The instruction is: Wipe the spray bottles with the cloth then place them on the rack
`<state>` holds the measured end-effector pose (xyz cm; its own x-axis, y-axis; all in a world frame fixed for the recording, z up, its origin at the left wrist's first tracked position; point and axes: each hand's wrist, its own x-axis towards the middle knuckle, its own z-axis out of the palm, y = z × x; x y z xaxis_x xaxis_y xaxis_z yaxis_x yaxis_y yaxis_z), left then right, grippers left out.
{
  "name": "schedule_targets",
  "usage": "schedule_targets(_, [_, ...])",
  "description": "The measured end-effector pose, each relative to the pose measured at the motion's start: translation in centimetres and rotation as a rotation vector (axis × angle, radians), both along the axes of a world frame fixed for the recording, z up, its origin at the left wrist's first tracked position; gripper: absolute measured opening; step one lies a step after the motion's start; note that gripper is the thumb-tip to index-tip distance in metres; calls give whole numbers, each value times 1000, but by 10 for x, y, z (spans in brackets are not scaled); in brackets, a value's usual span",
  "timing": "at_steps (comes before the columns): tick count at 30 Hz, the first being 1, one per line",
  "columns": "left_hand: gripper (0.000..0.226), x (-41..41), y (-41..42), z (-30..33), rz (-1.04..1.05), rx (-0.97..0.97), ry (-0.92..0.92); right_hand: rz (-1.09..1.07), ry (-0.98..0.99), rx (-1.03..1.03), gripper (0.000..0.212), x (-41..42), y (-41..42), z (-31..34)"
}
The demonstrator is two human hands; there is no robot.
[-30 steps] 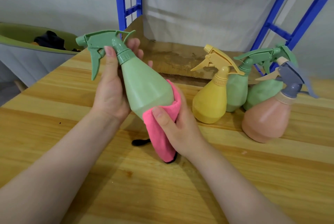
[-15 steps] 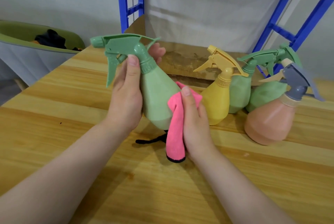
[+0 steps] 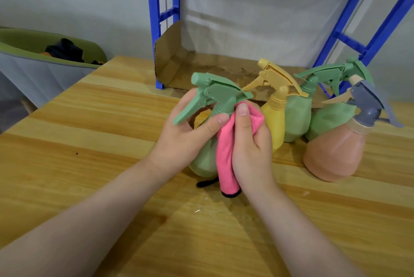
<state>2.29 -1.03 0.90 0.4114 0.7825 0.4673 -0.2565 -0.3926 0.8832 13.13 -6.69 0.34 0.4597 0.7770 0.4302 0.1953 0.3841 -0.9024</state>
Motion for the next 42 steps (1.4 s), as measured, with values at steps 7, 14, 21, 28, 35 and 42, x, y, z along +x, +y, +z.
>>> schedule_targets(7, [29,5,0,3,76,64,110,-31,9,9,36,0,1,2])
schedule_targets(14, [28,6,2,0,-37,-120,84,-124,-2,143,8,0,-2,7])
schedule_targets(21, [55,5,-3,-6,36,-69,184,-157,-85,243,17,6,-2,16])
schedule_targets(28, [26,1,-5,9,130,452,271,-148,-246,405,24,14,-11,30])
schedule_targets(35, [40,1,-2,0,17,545,307,-190,-651,221,43,27,-15,33])
schedule_targets(42, [34,-5,0,9,-168,353,244,-224,-783,195,60,30,-18,35])
